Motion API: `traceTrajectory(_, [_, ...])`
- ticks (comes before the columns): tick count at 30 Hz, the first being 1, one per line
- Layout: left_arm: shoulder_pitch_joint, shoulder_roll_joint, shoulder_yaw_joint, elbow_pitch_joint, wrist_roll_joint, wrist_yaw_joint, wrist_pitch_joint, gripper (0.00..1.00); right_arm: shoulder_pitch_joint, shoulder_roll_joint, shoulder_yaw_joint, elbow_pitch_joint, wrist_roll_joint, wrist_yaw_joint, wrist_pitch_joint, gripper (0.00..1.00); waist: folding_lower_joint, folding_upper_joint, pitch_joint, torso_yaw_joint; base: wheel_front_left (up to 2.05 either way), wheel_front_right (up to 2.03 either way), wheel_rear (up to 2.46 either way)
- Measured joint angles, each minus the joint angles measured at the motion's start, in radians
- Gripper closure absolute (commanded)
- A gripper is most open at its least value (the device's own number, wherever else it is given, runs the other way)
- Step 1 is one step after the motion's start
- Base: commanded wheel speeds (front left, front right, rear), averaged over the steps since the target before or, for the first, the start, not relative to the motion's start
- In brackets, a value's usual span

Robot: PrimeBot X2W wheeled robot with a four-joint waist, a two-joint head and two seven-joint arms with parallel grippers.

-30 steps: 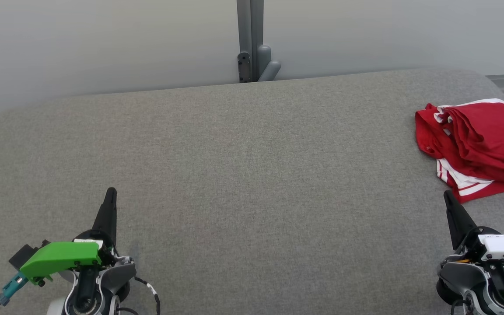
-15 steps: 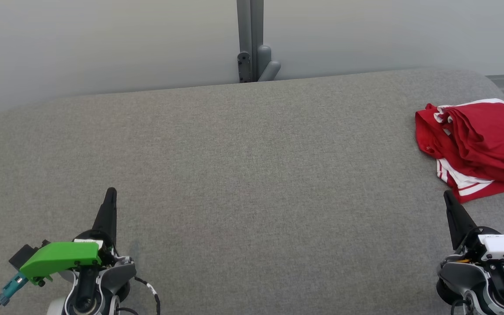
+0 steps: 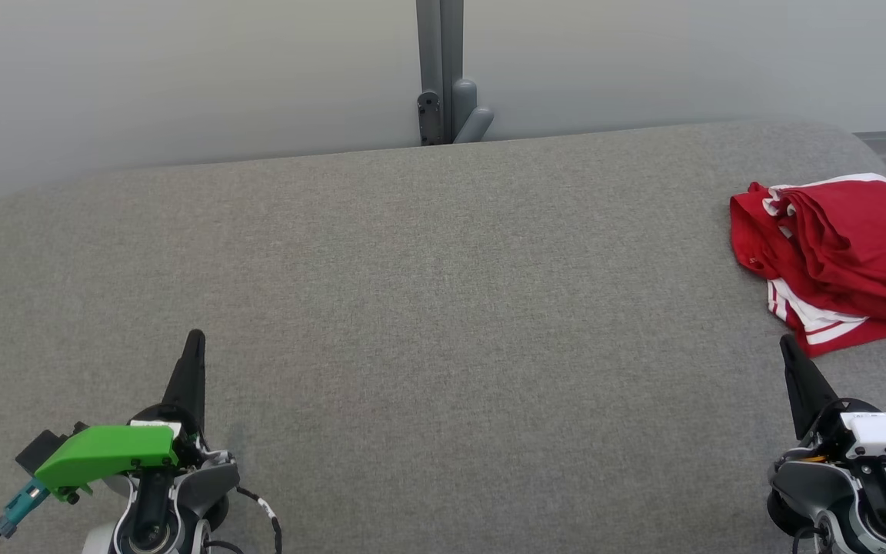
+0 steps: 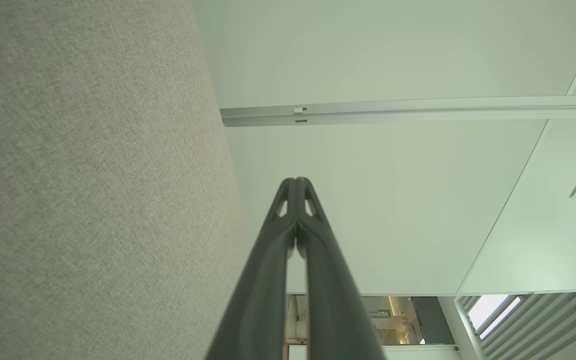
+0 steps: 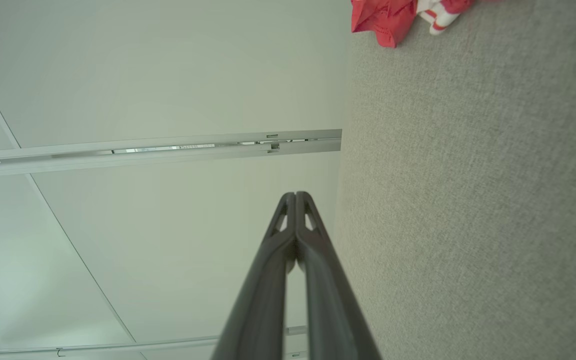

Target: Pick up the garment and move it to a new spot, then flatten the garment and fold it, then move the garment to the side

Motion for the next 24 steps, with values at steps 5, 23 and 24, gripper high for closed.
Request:
traceTrajectory(5, [0.0,0.0,0.0,0.0,0.0,0.0,0.0,1.0,0.0,0.0,0.0,0.0,0.0,0.0,0.0,1.0,0.0,0.0,0.0,0.0,0.0,0.0,0.0])
traceTrajectory(23, [0.0,0.0,0.0,0.0,0.0,0.0,0.0,1.0,0.0,0.0,0.0,0.0,0.0,0.0,0.0,1.0,0.0,0.0,0.0,0.0,0.0,0.0,0.0])
traceTrajectory(24, [0.0,0.0,0.0,0.0,0.0,0.0,0.0,1.0,0.0,0.0,0.0,0.0,0.0,0.0,0.0,1.0,0.0,0.0,0.0,0.0,0.0,0.0,0.0])
